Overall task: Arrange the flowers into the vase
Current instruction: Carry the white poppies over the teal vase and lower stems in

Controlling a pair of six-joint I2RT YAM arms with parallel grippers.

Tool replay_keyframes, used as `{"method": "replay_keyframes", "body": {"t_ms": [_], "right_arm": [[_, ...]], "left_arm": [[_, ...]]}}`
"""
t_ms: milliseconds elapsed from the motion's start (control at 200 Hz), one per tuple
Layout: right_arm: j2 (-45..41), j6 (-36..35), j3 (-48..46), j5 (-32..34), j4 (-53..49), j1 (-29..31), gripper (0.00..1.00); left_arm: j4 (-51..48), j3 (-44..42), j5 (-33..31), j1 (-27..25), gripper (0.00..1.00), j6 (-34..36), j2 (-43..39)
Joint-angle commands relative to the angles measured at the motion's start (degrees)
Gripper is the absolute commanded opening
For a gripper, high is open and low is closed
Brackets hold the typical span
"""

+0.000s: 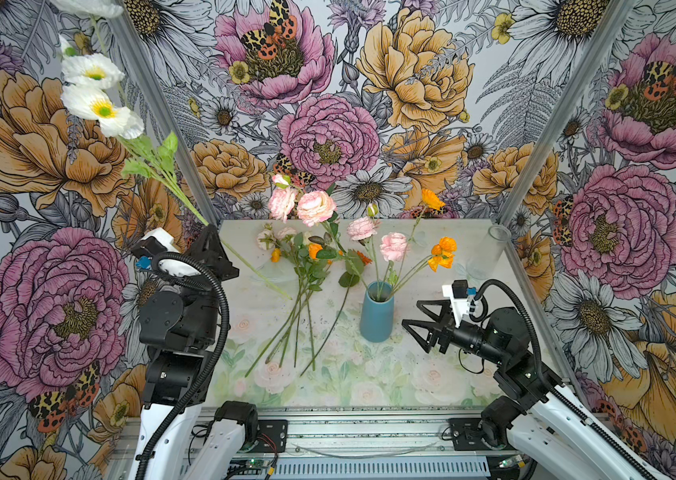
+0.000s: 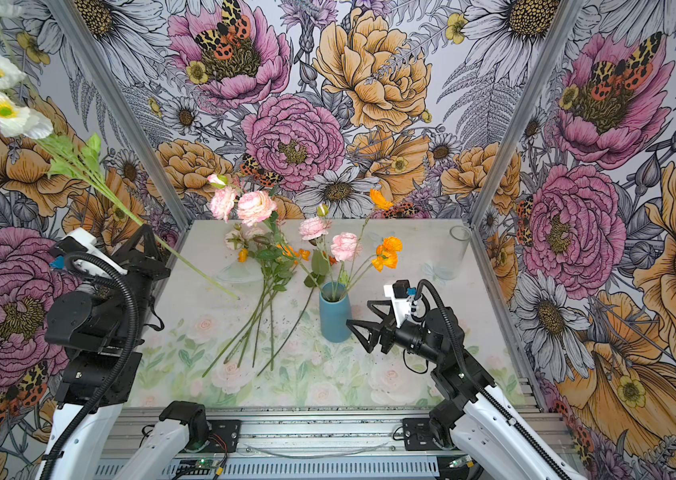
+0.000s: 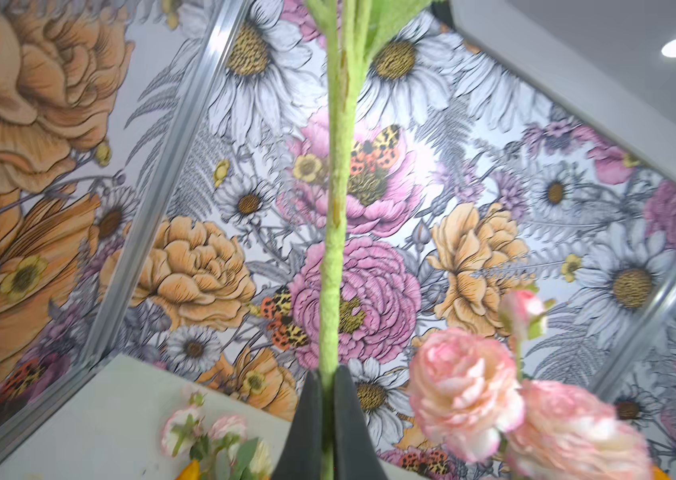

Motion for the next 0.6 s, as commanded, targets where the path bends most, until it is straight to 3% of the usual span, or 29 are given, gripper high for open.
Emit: {"method": "replay_keyframes", "body": {"t_ms": [0, 140, 340, 445, 595], "right_arm": [[-0.2, 0.7, 0.3, -0.7, 2.2, 0.5, 0.99], [0.1, 0.6, 0.5, -0.6, 2.2, 0.4, 1.00], [-1.0, 0.5, 0.5, -0.7, 0.9, 0.5, 1.00], [-2.6, 1.0, 0.1, -0.8, 0.4, 0.5, 1.00], [-4.0, 1.5, -0.3, -1.4, -0.8, 0.4, 1.00]], "left_arm": [[17.1, -1.4, 8.7, -4.4, 0.00, 3.2, 1.4], [24.8, 0.0, 13.4, -15.4, 0.00, 5.9, 6.7], [41.3, -2.4, 16.1, -32.7, 0.00, 20.1, 15.9], [43.9, -1.6, 19.2, -36.3, 0.00, 23.2, 21.0], [48.5, -3.1, 20.8, -37.5, 0.00, 24.0, 25.9]]}}
